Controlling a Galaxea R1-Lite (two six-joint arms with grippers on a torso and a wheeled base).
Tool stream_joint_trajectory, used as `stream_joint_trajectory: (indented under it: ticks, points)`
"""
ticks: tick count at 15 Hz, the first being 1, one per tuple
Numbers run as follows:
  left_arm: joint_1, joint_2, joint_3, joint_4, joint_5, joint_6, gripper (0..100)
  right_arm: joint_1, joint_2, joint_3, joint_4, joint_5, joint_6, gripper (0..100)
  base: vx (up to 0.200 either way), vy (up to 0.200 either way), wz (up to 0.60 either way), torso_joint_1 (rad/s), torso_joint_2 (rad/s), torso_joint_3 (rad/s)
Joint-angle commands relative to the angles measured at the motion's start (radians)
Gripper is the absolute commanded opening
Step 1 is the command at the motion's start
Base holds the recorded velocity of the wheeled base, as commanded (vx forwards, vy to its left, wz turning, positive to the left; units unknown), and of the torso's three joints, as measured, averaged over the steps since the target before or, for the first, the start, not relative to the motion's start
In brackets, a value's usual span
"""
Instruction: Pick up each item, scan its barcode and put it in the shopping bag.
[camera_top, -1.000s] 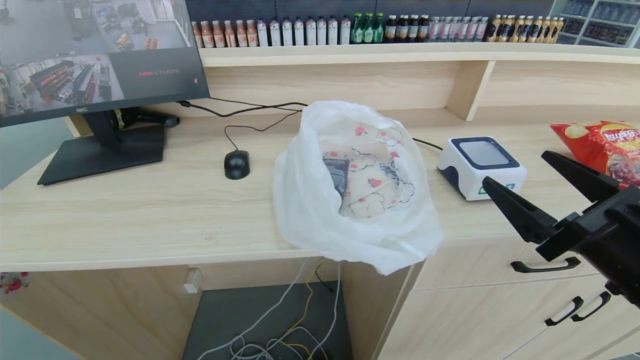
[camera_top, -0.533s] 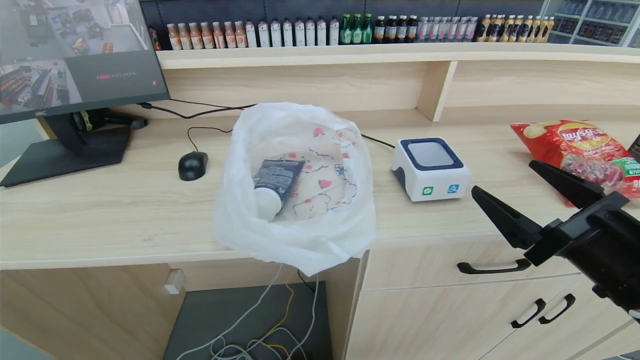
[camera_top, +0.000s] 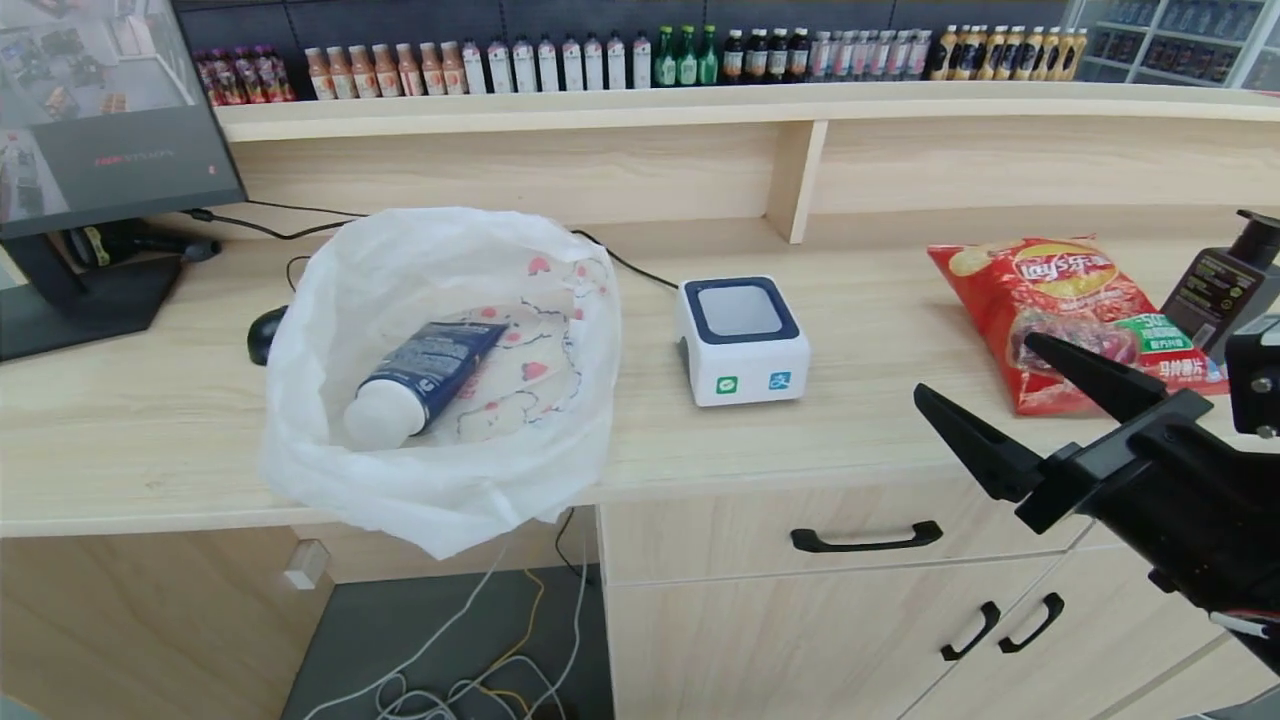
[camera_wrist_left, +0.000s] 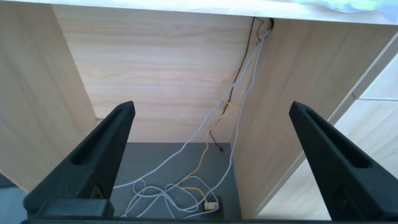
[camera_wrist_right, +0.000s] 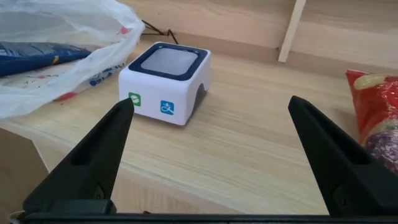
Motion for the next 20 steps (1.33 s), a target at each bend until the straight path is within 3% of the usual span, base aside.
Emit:
stream_joint_trajectory:
  ticks: [1,12,20]
  points:
    - [0.000,0.000,0.000,0.000,0.000,0.000,100,0.000,0.006,0.000,0.000,0.000,-0.001,100,0.000,-0.200,0.00,0.002,0.00,-0.002]
    - [0.000,0.000,0.000,0.000,0.000,0.000,100,0.002,-0.055,0.072,0.002,0.002,-0.001,100,0.000,-0.200,0.00,0.002,0.00,0.004]
    - [0.000,0.000,0.000,0.000,0.000,0.007,100,0.017,-0.112,0.135,0.008,0.000,-0.001,100,0.000,0.000,0.00,0.000,0.00,0.000]
